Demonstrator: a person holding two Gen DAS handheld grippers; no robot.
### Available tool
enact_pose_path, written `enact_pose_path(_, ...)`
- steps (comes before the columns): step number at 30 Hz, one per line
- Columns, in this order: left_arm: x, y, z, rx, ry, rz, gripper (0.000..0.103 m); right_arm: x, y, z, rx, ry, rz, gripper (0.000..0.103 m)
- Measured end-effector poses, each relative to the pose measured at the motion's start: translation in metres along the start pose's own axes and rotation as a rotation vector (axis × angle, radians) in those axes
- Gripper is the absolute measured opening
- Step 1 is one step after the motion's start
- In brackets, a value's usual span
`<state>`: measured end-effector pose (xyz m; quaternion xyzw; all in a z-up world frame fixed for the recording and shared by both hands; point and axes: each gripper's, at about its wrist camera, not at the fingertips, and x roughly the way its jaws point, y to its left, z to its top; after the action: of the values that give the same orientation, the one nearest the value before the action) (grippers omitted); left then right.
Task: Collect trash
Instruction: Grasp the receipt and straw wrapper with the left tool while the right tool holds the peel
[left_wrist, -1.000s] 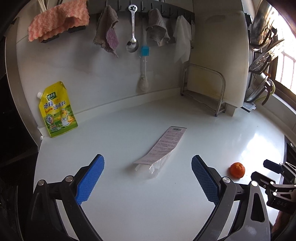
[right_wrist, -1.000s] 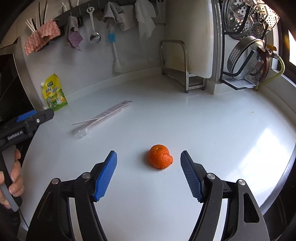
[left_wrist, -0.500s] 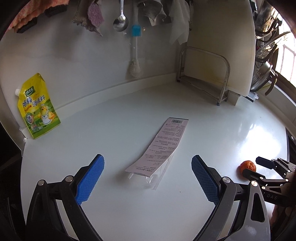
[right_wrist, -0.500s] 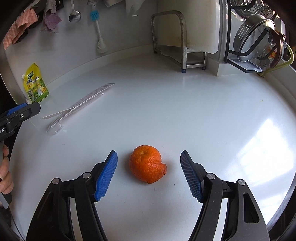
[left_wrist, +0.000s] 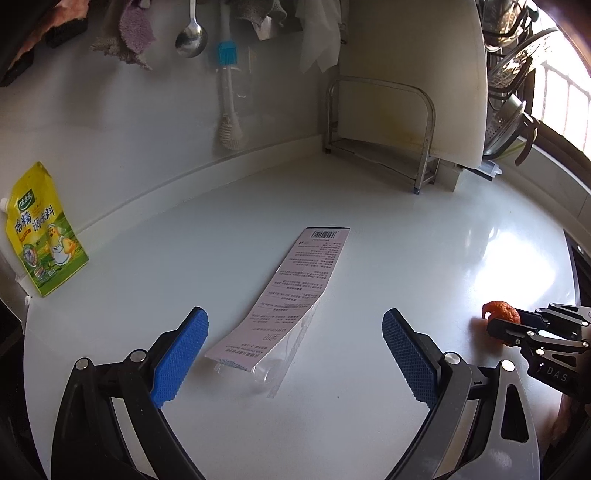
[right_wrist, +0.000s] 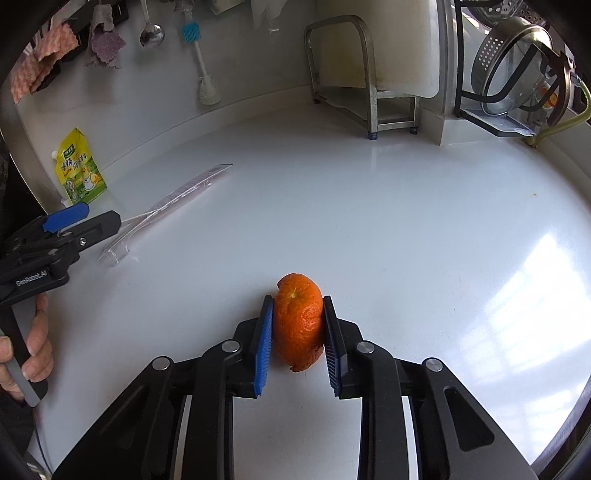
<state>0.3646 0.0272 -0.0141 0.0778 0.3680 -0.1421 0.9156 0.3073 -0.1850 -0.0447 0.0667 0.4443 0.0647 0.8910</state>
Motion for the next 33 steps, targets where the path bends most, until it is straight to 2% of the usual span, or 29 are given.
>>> enact_pose_path(10, 0.041, 0.000, 0.010, 0.066, 0.101, 0.065, 0.094, -0.006, -0.010, -0.001, 0.069, -0.026, 0.115, 0.025)
enact_pose_path(15, 0.064, 0.008, 0.011, 0.011, 0.178, 0.062, 0.094, -0.009, -0.013, -0.002, 0.096, -0.031, 0.154, 0.025)
enact_pose_path(18, 0.072, 0.009, 0.010, 0.010, 0.183, 0.093, 0.093, -0.011, -0.015, -0.002, 0.104, -0.038, 0.166, 0.025)
enact_pose_path(22, 0.076, 0.009, 0.013, 0.000, 0.176, 0.080, 0.093, -0.010, -0.016, -0.002, 0.109, -0.038, 0.179, 0.025)
enact_pose_path(24, 0.078, 0.010, 0.015, -0.005, 0.178, 0.058, 0.090, -0.010, -0.017, -0.002, 0.113, -0.037, 0.188, 0.025)
enact_pose_path(26, 0.079, 0.013, 0.017, -0.027, 0.178, 0.020, 0.073, -0.010, -0.017, -0.001, 0.112, -0.039, 0.188, 0.025)
enact_pose_path(29, 0.078, 0.014, 0.017, -0.041, 0.171, -0.007, 0.058, -0.011, -0.016, -0.002, 0.111, -0.043, 0.193, 0.025)
enact_pose_path(33, 0.073, 0.013, 0.015, -0.024, 0.158, 0.009, 0.051, -0.012, -0.016, -0.002, 0.108, -0.048, 0.198, 0.025)
